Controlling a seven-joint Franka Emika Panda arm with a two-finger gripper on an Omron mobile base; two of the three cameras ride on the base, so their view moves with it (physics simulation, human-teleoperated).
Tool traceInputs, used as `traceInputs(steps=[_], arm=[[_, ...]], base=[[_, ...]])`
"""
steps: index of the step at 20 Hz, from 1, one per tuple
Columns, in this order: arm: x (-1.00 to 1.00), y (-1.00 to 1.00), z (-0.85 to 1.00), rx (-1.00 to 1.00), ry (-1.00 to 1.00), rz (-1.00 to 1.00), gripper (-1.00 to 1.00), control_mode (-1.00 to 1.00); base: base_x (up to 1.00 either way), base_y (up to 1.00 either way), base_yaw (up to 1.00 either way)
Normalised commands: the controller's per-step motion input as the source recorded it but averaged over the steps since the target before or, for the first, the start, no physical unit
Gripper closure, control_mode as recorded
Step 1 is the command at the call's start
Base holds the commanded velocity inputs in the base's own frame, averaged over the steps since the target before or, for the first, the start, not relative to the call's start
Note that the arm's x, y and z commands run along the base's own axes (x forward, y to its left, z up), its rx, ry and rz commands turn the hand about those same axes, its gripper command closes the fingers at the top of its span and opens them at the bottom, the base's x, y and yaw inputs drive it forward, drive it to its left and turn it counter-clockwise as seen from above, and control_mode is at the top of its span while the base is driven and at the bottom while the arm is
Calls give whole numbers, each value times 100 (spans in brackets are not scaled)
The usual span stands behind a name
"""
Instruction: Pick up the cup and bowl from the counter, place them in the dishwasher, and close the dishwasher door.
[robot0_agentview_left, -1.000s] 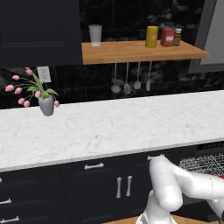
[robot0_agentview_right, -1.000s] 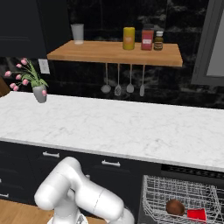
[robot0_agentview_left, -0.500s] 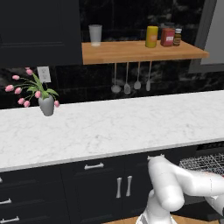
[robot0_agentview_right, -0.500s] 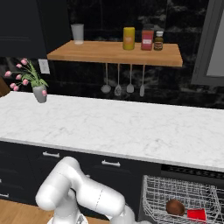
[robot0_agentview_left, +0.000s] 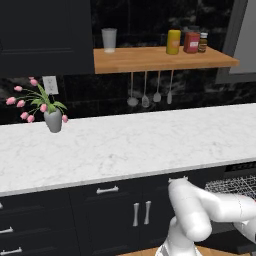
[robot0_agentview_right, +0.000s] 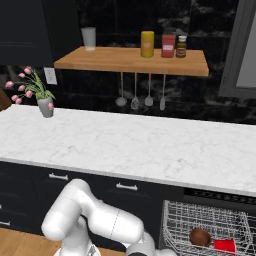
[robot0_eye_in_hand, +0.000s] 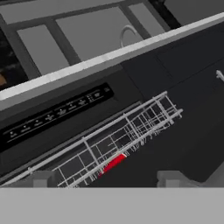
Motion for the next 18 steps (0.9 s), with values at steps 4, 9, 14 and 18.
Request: traceInputs(steps=[4,9,14,18], arm=[[-55,-23,-56,-9,0,8,-100,-100],[-45,-19,-65,-23,2,18,-100,-100],[-15,0,-100,-40,25,32,-100,-100],[-100,0,-85,-25,0,40,-100,-100]], base=[[0,0,0],[0,0,0],[0,0,0],[0,0,0]])
